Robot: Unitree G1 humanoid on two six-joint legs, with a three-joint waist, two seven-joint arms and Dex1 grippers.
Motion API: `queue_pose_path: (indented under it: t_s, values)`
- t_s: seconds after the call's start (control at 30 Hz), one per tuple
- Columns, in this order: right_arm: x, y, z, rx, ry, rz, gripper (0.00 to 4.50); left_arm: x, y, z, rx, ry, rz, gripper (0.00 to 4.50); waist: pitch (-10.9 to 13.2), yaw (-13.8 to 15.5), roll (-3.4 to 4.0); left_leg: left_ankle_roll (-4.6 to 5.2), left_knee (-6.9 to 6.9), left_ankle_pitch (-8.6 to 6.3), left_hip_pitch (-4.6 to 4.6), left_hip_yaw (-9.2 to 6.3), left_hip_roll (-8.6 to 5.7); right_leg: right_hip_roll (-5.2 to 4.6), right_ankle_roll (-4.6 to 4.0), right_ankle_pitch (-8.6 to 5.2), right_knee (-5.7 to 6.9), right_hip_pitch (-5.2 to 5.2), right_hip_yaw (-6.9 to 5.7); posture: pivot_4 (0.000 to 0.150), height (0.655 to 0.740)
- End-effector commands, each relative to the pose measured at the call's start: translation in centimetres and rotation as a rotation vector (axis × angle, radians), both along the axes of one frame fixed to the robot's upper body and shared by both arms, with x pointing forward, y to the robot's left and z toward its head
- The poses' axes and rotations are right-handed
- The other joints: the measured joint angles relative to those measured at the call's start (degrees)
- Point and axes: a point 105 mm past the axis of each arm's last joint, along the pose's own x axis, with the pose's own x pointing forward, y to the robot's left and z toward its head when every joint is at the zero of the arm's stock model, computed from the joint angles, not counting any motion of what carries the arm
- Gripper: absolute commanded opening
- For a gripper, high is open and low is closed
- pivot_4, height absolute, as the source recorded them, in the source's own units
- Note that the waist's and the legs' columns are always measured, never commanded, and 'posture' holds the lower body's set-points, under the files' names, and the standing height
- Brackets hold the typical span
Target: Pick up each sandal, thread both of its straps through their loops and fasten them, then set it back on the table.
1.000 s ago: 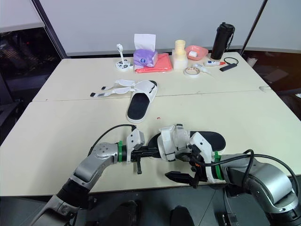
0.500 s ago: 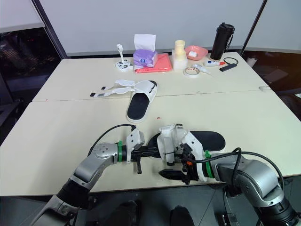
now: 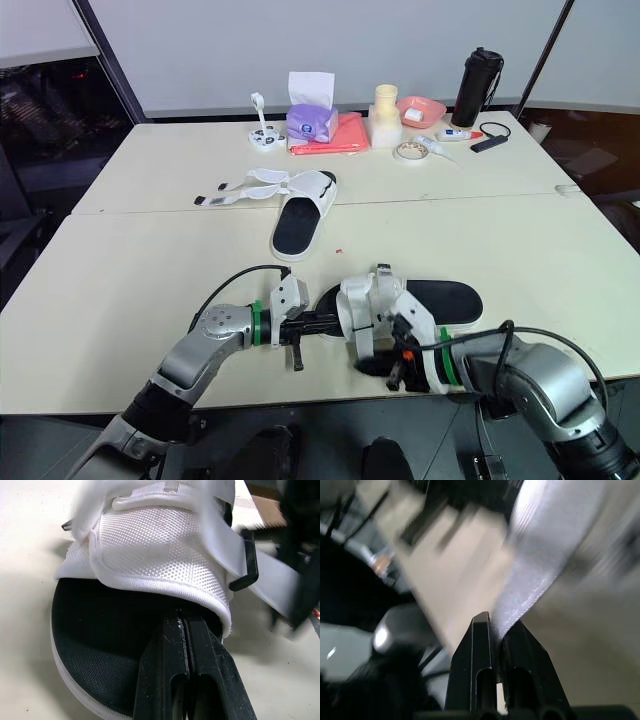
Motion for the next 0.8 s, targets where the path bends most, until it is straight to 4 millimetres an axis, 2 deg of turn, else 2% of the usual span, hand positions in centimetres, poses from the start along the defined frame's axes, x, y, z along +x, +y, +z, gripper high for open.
queue_pose_path:
  t_s: [0.03, 0.17, 0.33, 0.47, 0.57, 0.67, 0.8]
  values:
    - [-1.8, 0.6, 0.5, 0.012, -0.004, 0.091, 0.01, -0.3, 0.8, -2.5, 0.066, 0.080, 0.030, 0.00, 0.00, -0.01, 0.00, 0.00, 0.01, 0.00, 0.00, 0.00, 0.00, 0.00, 0.00, 0.00, 0.00, 0.00, 0.00, 0.150, 0.7400]
    - [-3.5, 0.3, -0.2, -0.025, 0.022, 0.140, 0.01, -0.4, 0.9, -2.6, 0.067, 0.085, 0.033, 0.00, -0.01, -0.01, -0.01, -0.01, 0.03, -0.01, 0.01, 0.02, 0.01, 0.00, -0.01, -0.01, -0.01, 0.02, -0.01, 0.150, 0.7400]
    - [-3.9, 0.1, -0.3, -0.035, 0.016, 0.147, 0.01, -0.5, 1.0, -2.6, 0.066, 0.088, 0.035, 0.00, -0.02, 0.01, -0.02, 0.02, -0.05, -0.03, 0.01, 0.02, 0.01, -0.01, 0.02, -0.01, -0.10, 0.02, -0.01, 0.150, 0.7400]
    - [-3.6, -0.2, 0.5, -0.045, -0.028, 0.154, 0.01, -0.5, 1.0, -2.7, 0.067, 0.092, 0.036, 0.00, -0.02, 0.02, -0.02, 0.05, -0.07, -0.05, 0.00, 0.02, 0.00, -0.01, 0.04, -0.01, -0.14, 0.03, -0.01, 0.150, 0.7400]
    - [-3.5, -0.3, 1.8, -0.053, -0.086, 0.175, 0.01, -0.6, 1.1, -2.7, 0.069, 0.093, 0.034, 0.00, -0.02, 0.02, -0.02, 0.05, -0.08, -0.05, 0.00, 0.02, 0.00, -0.01, 0.04, -0.01, -0.15, 0.03, -0.02, 0.150, 0.7400]
    - [-2.9, 0.0, 5.0, -0.019, -0.174, 0.205, 0.01, -0.6, 1.0, -2.7, 0.073, 0.093, 0.030, 0.00, 0.00, -0.06, 0.00, 0.05, -0.07, -0.05, -0.01, 0.03, 0.01, -0.01, 0.03, -0.01, -0.17, 0.04, -0.01, 0.150, 0.7400]
    - [-2.3, 0.4, 8.2, -0.025, -0.286, 0.271, 0.01, -0.5, 1.0, -2.7, 0.077, 0.093, 0.025, 0.00, 0.01, 0.00, -0.01, 0.06, -0.04, -0.05, -0.01, 0.04, 0.03, -0.01, 0.02, -0.01, -0.20, 0.06, -0.03, 0.150, 0.7400]
